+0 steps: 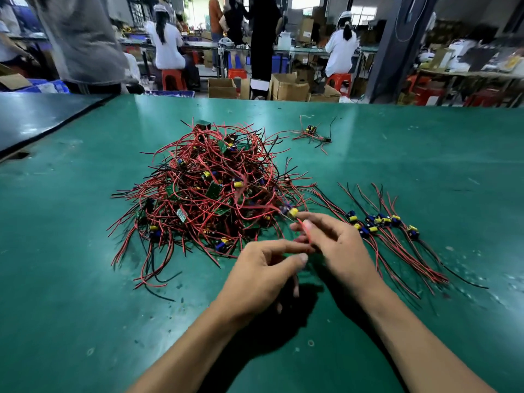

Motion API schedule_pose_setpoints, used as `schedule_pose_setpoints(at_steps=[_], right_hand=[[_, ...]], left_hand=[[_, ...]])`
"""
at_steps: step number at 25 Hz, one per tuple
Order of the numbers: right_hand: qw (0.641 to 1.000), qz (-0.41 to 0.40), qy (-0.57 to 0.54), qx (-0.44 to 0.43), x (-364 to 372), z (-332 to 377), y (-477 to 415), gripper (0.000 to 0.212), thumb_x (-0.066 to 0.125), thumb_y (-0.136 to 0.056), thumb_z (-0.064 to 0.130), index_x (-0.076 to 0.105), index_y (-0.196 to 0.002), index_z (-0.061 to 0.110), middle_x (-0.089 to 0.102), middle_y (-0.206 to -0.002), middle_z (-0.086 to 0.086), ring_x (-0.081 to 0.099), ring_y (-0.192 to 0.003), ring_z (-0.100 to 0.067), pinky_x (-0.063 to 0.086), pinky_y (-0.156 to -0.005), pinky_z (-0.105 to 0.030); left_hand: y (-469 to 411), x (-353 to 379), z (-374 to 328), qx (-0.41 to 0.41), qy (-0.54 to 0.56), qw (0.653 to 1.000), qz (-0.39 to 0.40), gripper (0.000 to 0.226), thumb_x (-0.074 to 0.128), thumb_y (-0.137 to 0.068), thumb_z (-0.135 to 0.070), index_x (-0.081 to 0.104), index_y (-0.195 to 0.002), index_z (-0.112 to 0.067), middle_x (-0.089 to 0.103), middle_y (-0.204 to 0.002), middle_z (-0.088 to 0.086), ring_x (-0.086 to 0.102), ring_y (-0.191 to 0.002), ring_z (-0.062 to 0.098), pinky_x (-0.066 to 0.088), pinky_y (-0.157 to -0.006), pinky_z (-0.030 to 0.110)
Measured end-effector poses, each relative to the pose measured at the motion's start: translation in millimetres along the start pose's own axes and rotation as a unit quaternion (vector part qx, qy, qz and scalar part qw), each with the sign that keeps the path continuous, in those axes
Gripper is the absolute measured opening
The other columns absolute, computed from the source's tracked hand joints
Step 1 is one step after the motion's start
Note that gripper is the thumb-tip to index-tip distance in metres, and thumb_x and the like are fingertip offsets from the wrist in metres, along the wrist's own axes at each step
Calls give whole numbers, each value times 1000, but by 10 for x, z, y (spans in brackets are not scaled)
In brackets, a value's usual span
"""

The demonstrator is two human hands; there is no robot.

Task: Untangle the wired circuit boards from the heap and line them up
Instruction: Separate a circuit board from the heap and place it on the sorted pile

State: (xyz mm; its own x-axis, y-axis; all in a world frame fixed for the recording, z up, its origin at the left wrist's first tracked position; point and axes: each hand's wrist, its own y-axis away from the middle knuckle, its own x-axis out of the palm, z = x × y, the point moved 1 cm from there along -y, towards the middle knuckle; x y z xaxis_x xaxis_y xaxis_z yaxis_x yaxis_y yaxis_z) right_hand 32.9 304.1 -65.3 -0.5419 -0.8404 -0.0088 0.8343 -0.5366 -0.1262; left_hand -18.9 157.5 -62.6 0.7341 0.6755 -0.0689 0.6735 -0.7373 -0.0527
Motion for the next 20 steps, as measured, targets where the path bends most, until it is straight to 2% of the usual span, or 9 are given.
schedule_pose_setpoints(at_steps=[2,3,5,7,11,14,16,18,20], right_hand=[[984,41,-143,102,19,64,4,25,57,-98,29,79,-94,19,75,-96,-12,66,-74,-21,54,-63,-28],[973,68,-175,132,19,86,10,30,58,-94,38,79,-95,16,74,-95,-13,65,-71,-19,54,-60,-26],[962,109,-208,139,2,97,29,28,66,-88,35,78,-98,12,70,-92,-12,63,-68,-15,53,-59,-23],[955,115,-245,123,-17,120,34,22,70,-83,22,78,-100,11,70,-89,-10,61,-65,-12,52,-59,-21],[927,127,-327,133,-121,212,3,33,55,-89,32,77,-106,13,73,-93,-4,52,-54,-9,42,-48,-19],[915,155,-346,141,-202,242,7,37,50,-91,27,75,-113,12,73,-101,-4,50,-53,-8,37,-44,-18],[920,188,-317,137,-200,233,46,36,57,-87,21,72,-119,15,72,-109,-4,58,-61,-8,45,-49,-19],[920,214,-304,125,-160,228,83,41,70,-80,17,69,-121,12,72,-113,-9,68,-74,-13,57,-63,-26],[912,229,-318,118,-127,231,98,50,86,-69,16,73,-117,9,72,-114,-14,72,-84,-18,60,-77,-32]], left_hand=[[27,31,-23,-46,15,997,67,15,64,-93,-13,75,-94,-23,61,-48,4,42,-27,9,33,-31,14],[35,48,-23,-59,14,994,87,15,65,-93,-14,75,-93,-24,61,-49,4,42,-28,9,33,-31,14],[19,54,-12,-72,9,993,96,13,66,-92,-15,77,-94,-23,61,-50,4,44,-34,14,35,-35,17],[-12,3,-14,-75,15,994,81,12,67,-90,-17,78,-92,-23,57,-48,3,42,-34,14,33,-35,16],[-62,-116,-10,-110,172,979,14,11,67,-84,-20,75,-86,-12,47,-46,2,30,-26,9,20,-32,10],[-97,-136,5,-105,215,971,-23,26,71,-74,-33,76,-88,-12,55,-58,1,36,-33,9,25,-34,13],[-104,-110,7,-84,229,969,-30,33,72,-73,-35,76,-96,-12,63,-71,0,48,-45,8,36,-42,16],[-103,-88,22,-67,224,972,-17,34,72,-74,-37,76,-98,-14,68,-84,1,57,-60,10,41,-53,19],[-98,-77,22,-57,216,975,6,27,70,-76,-39,76,-93,-19,69,-88,2,63,-69,12,46,-59,22]])
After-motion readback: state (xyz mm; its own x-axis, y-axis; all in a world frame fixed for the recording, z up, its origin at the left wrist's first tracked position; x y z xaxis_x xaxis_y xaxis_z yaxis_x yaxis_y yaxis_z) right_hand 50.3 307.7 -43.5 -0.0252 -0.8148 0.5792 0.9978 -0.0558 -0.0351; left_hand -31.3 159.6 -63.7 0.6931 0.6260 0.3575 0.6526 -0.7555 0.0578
